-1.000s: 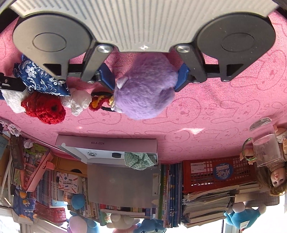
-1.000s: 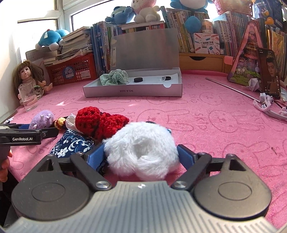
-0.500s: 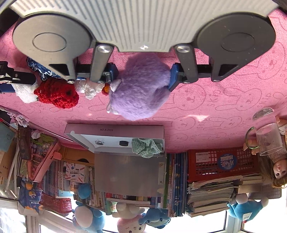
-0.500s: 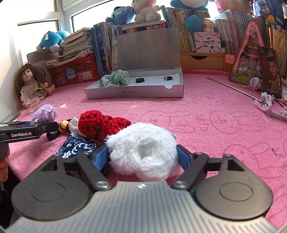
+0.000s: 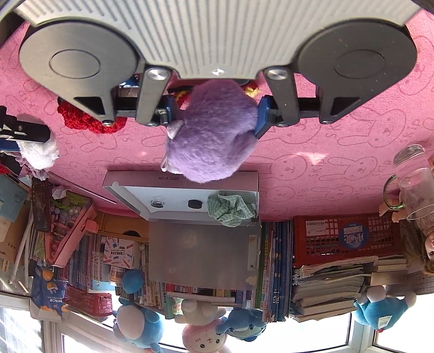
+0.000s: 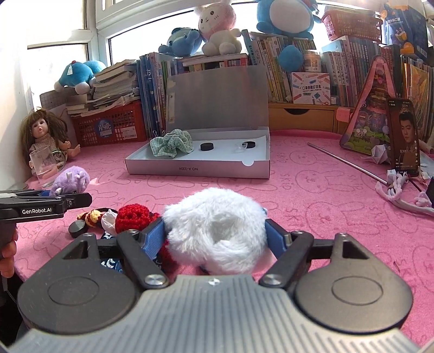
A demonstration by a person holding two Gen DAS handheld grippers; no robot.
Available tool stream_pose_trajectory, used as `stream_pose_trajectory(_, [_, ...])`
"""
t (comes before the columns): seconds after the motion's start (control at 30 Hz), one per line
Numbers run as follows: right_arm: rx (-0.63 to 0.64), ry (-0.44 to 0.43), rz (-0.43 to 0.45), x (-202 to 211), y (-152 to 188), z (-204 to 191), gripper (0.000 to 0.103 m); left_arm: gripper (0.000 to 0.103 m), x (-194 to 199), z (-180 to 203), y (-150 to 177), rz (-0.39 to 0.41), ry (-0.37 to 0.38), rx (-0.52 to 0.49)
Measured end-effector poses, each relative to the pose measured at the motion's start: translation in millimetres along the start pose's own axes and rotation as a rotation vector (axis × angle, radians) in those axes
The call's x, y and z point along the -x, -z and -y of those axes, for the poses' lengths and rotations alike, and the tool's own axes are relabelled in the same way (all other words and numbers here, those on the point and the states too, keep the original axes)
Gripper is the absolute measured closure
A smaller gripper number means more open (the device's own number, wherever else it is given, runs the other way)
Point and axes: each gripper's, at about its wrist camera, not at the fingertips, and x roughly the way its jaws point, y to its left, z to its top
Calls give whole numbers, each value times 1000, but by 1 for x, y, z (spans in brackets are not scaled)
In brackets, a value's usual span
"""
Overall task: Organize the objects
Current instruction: 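Carry purple plush into box with left tool while right tool carries white plush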
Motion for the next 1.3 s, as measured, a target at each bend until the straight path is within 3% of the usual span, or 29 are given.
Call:
stream_pose_trajectory(0.43, [-86,29,-1,-50,-61,34,26,43,-46,5,-64,38,29,-18])
stream_pose_trajectory(0.8, [-119,12,-28,-119,-112,49,26,43,-123,9,-117,48,32,-19])
stream_pose_trajectory(1.0, [-119,13,-72,-175,-138,50,26,43,-186,8,-142,0,-5,-12])
stream_pose_trajectory(1.3, [-162,1,-128,-255,-158,50,26,43,-258,7,-151,-75,-26,-27])
